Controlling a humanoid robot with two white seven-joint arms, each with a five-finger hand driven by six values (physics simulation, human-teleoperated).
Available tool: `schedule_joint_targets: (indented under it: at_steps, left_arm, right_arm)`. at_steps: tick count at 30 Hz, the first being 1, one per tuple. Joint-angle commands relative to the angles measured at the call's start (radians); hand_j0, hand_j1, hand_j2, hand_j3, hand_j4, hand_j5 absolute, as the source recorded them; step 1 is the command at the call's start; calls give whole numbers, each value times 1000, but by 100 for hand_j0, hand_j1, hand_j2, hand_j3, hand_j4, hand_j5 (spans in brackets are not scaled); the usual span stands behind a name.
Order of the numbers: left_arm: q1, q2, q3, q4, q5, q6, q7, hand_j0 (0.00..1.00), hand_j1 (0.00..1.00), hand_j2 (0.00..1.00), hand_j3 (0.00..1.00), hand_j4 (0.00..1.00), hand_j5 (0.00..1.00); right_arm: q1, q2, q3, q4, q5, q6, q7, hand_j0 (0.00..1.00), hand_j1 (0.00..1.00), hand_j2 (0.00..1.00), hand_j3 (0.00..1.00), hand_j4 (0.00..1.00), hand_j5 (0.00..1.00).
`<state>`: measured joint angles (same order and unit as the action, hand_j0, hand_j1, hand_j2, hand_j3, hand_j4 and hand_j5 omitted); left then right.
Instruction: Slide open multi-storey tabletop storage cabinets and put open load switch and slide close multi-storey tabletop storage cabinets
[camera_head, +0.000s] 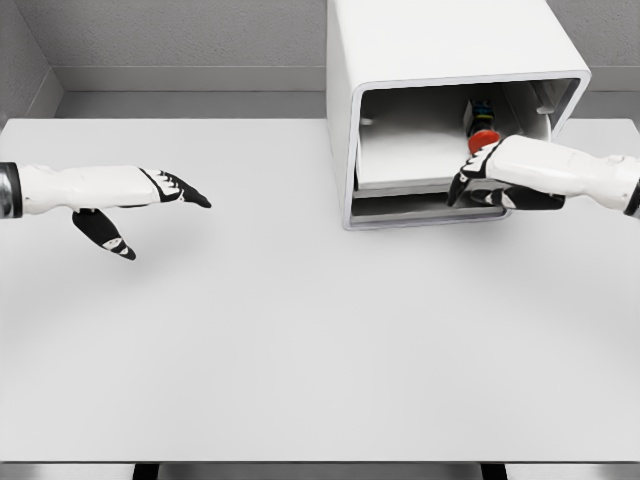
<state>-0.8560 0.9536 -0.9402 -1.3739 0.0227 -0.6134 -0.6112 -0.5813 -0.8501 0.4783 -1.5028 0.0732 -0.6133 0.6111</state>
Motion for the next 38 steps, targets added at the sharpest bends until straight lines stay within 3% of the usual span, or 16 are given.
schedule_joint_targets:
  at_steps: [1,14,17,18,20,23,24,25,28,38]
  left_arm:
    - [0,1,0,-1,6,3,0,100,100,100,100,100,100]
    - [2,1,0,-1,6,3,0,100,100,100,100,100,100]
    - [2,1,0,-1,6,3,0,100,100,100,100,100,100]
    - [2,1,0,-1,6,3,0,100,100,100,100,100,100]
    - [2,1,0,-1,6,3,0,100,100,100,100,100,100]
    - [2,1,0,-1,6,3,0,100,100,100,100,100,100]
    - [2,1,0,-1,6,3,0,100,100,100,100,100,100]
    - [2,1,0,-1,6,3,0,100,100,100,100,100,100]
    - [8,-58,-2,1,8,3,0,100,100,100,100,100,100]
    - [23,-65,-17,1,8,3,0,100,100,100,100,100,100]
  right_arm:
    - [-6,20,28,27,-4,2,0,50,50,50,50,50,50]
    - [-87,80,82,124,23,2,0,50,50,50,50,50,50]
    - [-89,74,80,116,24,2,0,51,51,51,51,51,51]
    - [-80,68,79,84,23,2,0,52,52,52,52,52,52]
    - [-11,-9,7,-23,20,2,0,54,54,54,54,54,54]
    - [145,-95,-190,-131,17,2,0,59,59,59,59,59,59]
    - [236,-110,-289,-145,17,2,0,100,100,100,100,100,100]
    - [313,-115,-357,-146,17,2,0,100,100,100,100,100,100]
    - [365,-144,-357,-148,17,2,0,100,100,100,100,100,100]
    - [373,-144,-356,-146,14,2,0,100,100,100,100,100,100]
